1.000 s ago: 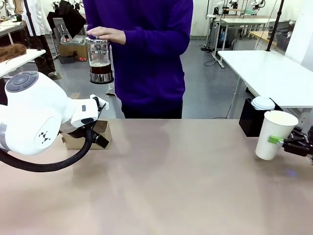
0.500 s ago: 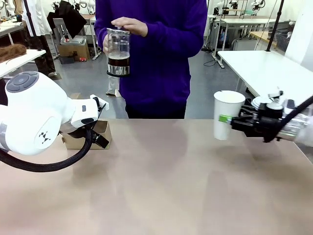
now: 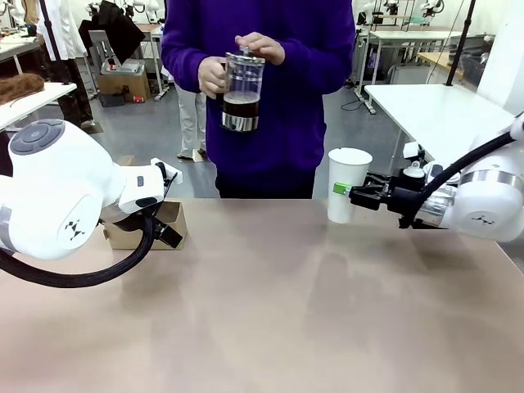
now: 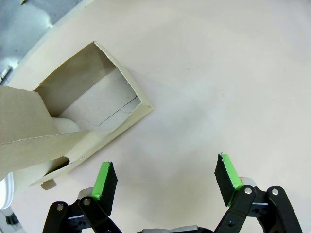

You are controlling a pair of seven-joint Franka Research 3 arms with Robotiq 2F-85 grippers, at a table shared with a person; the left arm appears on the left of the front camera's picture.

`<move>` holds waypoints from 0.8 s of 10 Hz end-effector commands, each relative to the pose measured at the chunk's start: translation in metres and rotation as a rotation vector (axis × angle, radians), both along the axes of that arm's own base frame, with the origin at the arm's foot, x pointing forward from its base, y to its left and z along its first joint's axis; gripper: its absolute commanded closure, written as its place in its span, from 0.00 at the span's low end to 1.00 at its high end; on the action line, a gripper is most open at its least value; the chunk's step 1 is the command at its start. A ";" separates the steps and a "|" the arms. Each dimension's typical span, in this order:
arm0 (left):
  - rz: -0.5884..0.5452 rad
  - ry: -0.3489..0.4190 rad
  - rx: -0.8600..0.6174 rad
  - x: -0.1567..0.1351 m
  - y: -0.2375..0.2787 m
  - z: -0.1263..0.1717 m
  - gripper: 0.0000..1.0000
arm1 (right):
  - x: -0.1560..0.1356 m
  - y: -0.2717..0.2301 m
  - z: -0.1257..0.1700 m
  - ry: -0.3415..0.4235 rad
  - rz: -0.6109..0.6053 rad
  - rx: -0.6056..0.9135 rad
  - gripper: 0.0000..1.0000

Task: Pour a drink into a cup and package it in a carrier.
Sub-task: Pick up the 600 ml Paper Cup and place it in the middle top area of the table, then when a person places the Paper Cup Lid on the 600 ml Paper Cup , lift the 600 ml Paper Cup.

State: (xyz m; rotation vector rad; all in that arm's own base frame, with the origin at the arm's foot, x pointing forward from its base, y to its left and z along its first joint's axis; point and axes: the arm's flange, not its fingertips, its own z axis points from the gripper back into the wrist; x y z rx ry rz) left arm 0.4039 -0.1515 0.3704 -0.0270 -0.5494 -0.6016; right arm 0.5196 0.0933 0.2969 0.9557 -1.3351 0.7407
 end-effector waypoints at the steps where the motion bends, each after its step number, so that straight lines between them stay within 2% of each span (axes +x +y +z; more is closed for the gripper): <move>1: 0.000 0.000 -0.002 0.000 0.000 0.000 0.00 | 0.018 0.010 -0.009 -0.010 -0.034 -0.020 0.20; 5: 0.000 0.000 -0.002 0.000 0.000 0.000 0.00 | 0.045 -0.004 -0.034 0.019 -0.025 -0.015 0.20; 6: 0.000 0.000 -0.002 0.000 0.000 0.000 0.00 | 0.046 -0.018 -0.030 0.016 -0.025 -0.066 0.20; 8: 0.000 0.000 -0.002 0.000 0.000 0.000 0.00 | 0.035 -0.003 -0.032 0.028 -0.017 -0.012 0.20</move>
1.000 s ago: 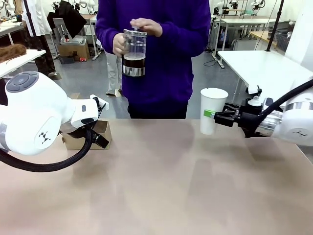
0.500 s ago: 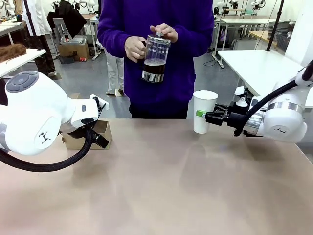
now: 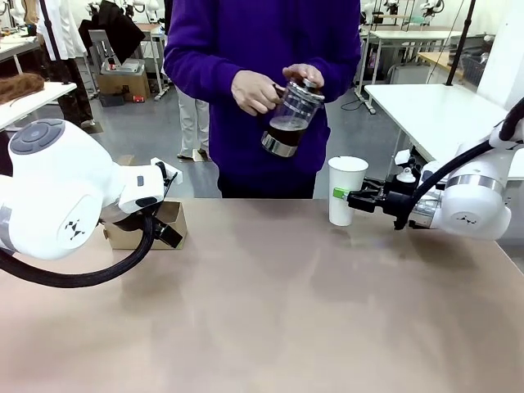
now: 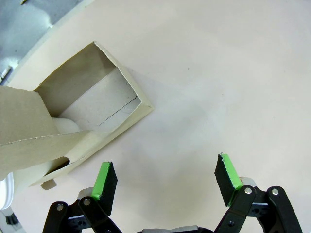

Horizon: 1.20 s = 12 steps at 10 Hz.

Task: Pour a drink into a cup and package it in a carrier.
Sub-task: When a person places the Paper Cup Lid on the 600 ml Paper Cup , lift the 600 ml Paper Cup.

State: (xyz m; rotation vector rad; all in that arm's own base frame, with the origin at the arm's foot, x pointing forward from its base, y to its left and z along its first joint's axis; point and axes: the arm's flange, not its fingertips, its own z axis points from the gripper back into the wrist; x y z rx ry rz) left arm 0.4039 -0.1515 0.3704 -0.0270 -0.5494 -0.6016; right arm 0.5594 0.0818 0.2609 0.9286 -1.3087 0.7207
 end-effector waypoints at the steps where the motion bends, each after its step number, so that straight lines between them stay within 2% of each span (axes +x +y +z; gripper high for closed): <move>1: 0.000 0.000 -0.002 0.000 0.000 0.000 0.00 | -0.005 0.008 0.004 0.000 0.006 0.010 0.20; 12: 0.000 0.000 -0.002 0.000 0.000 0.000 0.00 | -0.005 0.008 0.004 0.000 0.006 0.010 0.20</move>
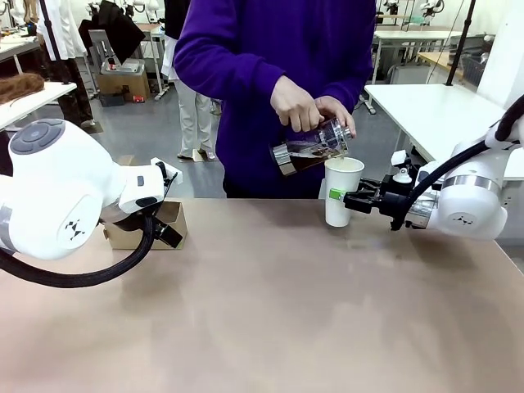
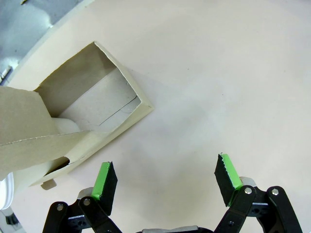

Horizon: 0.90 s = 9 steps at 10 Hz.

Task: Pour a drink into a cup and package it in a carrier.
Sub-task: When a person places the Paper Cup Lid on the 600 ml Paper Cup , lift the 600 ml Paper Cup.

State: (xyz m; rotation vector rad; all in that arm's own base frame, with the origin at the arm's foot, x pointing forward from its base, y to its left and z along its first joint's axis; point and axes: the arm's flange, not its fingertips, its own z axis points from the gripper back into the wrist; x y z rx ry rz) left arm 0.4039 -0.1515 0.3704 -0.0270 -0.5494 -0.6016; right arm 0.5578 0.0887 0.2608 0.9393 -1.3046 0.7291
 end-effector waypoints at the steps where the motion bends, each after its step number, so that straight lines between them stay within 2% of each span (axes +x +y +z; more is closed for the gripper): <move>1: 0.000 0.000 -0.002 0.000 0.000 0.000 0.00 | -0.003 0.002 0.004 -0.001 -0.007 0.008 0.20; 9: 0.000 0.000 -0.002 0.000 0.000 0.000 0.00 | -0.003 0.002 0.004 -0.001 -0.007 0.008 0.20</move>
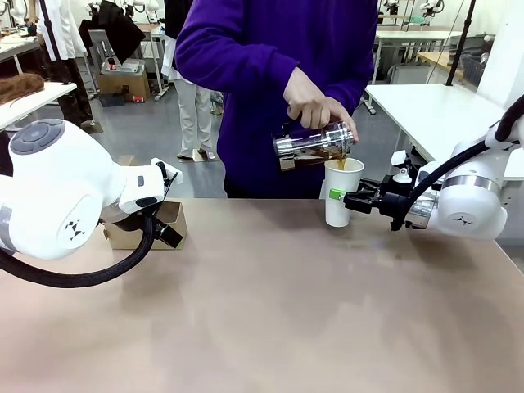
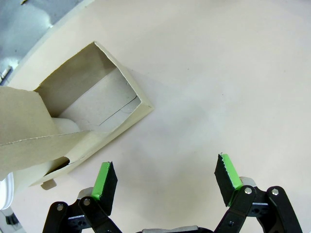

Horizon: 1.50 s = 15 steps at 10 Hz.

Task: Pour a drink into a cup and package it in a carrier.
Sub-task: When a person places the Paper Cup Lid on the 600 ml Paper Cup , lift the 600 ml Paper Cup.

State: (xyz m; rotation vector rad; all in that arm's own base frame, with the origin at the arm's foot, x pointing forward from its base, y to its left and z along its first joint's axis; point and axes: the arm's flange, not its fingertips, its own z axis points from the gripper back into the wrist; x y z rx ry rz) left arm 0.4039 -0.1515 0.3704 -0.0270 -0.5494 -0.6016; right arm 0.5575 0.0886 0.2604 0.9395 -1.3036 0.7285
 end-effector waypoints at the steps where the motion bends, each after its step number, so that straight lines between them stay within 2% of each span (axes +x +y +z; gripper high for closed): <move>1: 0.000 0.000 -0.002 0.000 0.000 0.000 0.00 | -0.003 0.002 0.004 -0.002 -0.007 0.008 0.20; 15: 0.000 0.000 -0.002 0.000 0.000 0.000 0.00 | -0.003 0.002 0.004 -0.002 -0.007 0.008 0.20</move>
